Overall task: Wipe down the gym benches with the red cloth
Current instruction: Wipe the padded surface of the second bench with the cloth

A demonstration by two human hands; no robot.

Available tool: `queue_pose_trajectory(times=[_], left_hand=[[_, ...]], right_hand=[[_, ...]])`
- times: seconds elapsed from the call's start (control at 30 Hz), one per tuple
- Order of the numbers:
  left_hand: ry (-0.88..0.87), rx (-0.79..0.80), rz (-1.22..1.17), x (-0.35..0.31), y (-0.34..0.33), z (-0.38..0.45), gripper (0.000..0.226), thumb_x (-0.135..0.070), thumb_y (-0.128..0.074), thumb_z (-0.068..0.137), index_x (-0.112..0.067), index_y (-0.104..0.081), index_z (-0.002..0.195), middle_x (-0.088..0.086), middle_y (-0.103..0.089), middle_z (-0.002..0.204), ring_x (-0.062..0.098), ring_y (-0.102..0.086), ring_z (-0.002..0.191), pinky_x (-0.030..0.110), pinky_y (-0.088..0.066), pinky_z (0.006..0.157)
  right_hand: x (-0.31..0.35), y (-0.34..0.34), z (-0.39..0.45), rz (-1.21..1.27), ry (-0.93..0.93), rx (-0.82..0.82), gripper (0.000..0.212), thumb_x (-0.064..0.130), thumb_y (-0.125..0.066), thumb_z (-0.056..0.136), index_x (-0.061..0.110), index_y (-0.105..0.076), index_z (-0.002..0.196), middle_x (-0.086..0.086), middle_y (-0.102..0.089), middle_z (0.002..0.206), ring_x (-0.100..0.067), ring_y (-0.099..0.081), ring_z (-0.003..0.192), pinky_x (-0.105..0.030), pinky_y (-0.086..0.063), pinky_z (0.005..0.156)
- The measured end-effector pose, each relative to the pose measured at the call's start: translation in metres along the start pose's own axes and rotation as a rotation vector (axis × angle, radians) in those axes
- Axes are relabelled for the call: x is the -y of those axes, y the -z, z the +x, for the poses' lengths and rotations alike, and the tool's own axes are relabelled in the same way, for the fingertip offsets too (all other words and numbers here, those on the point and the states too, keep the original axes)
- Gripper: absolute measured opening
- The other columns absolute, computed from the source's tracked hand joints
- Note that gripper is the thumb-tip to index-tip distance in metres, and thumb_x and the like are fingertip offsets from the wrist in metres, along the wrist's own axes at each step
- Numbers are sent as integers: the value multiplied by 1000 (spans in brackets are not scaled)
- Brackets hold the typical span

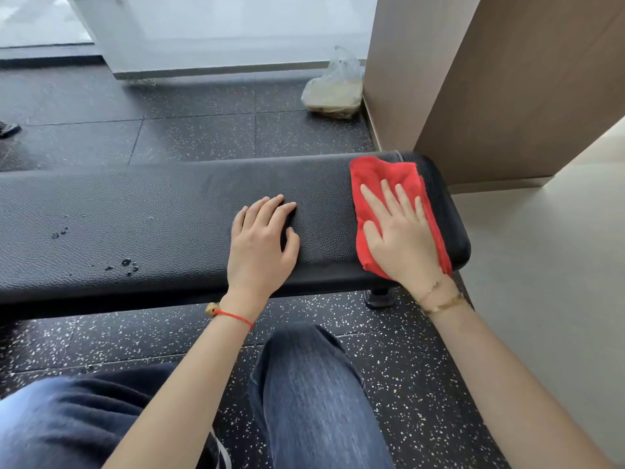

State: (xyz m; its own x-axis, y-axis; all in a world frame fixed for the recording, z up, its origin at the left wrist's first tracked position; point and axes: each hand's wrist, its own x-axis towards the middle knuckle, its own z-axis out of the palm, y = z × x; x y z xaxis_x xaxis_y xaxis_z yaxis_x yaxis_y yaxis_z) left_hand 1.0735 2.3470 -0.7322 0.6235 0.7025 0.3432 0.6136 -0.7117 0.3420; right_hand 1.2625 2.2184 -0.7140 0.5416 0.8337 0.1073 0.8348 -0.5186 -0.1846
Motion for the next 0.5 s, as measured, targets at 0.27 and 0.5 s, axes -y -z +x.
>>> queue_pose_trajectory(times=[0.27, 0.5], left_hand=[[-11, -20, -9, 3, -1, 0, 40, -27, -51, 94, -22, -58, 133, -2, -55, 143, 20, -44, 137, 44, -28, 119], [-17, -26, 1, 2, 0, 0, 39, -26, -52, 94, -21, -59, 132, -2, -56, 142, 21, -45, 137, 45, -29, 117]], right_hand=[[-53, 11, 78, 45, -222, 80, 57, 34, -34, 99, 34, -20, 154, -4, -12, 164, -25, -10, 151, -47, -3, 123], [-64, 13, 45, 63, -112, 72, 58, 31, -38, 98, 36, -22, 153, -2, -16, 163, -23, -11, 151, -46, -4, 123]])
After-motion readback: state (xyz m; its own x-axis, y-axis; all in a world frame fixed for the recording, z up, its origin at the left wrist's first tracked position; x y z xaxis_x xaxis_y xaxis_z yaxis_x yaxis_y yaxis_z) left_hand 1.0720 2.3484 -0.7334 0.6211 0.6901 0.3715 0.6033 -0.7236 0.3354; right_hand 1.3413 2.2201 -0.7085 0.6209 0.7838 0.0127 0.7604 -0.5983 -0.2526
